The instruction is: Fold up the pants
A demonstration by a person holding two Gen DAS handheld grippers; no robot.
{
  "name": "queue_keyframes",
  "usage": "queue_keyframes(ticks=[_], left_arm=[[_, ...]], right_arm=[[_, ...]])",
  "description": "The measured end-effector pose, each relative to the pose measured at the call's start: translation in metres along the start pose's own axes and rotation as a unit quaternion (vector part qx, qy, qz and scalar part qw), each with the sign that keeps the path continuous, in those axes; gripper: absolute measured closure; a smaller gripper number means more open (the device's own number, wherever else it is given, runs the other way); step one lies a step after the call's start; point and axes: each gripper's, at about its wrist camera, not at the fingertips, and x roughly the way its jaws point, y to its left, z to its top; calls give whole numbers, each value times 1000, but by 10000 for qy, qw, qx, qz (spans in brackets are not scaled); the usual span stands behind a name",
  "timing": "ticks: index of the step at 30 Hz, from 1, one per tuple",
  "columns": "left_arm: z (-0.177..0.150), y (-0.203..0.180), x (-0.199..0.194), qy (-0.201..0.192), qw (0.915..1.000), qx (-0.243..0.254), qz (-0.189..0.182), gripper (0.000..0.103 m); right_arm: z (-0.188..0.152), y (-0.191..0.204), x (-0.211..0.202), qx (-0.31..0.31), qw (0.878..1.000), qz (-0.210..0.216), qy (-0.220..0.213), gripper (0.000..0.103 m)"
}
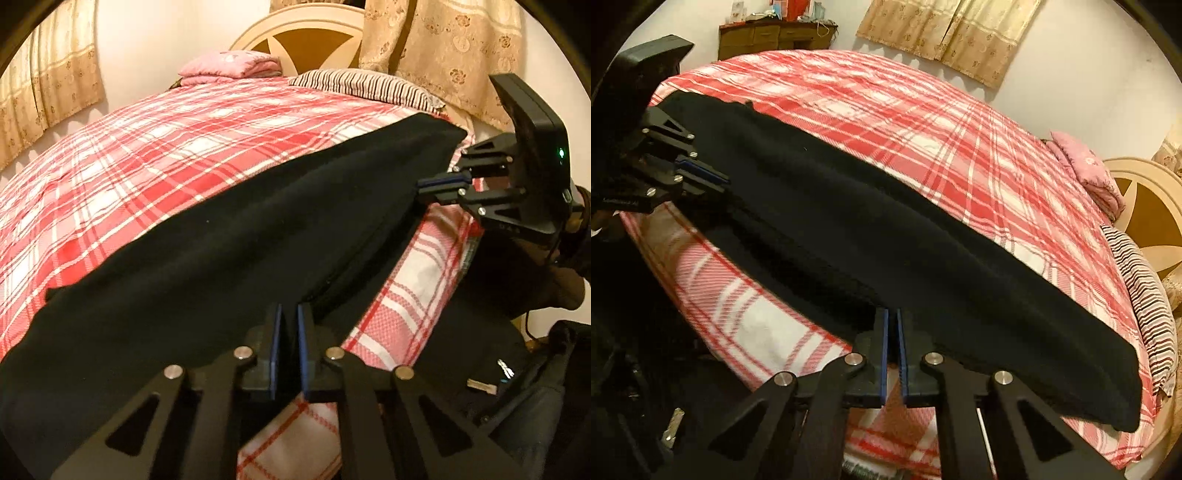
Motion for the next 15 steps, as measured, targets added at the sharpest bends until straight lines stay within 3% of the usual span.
queue_keyframes(ticks=[10, 15], left_arm=[[-15, -5, 1, 219, 9995, -18, -208, 93], [-11, -6, -5, 50, 9999, 29, -106, 93]], right_arm=[[-14, 12, 12, 107, 9985, 454, 287, 103], [-15, 15, 5, -24, 9998, 185, 110, 103]])
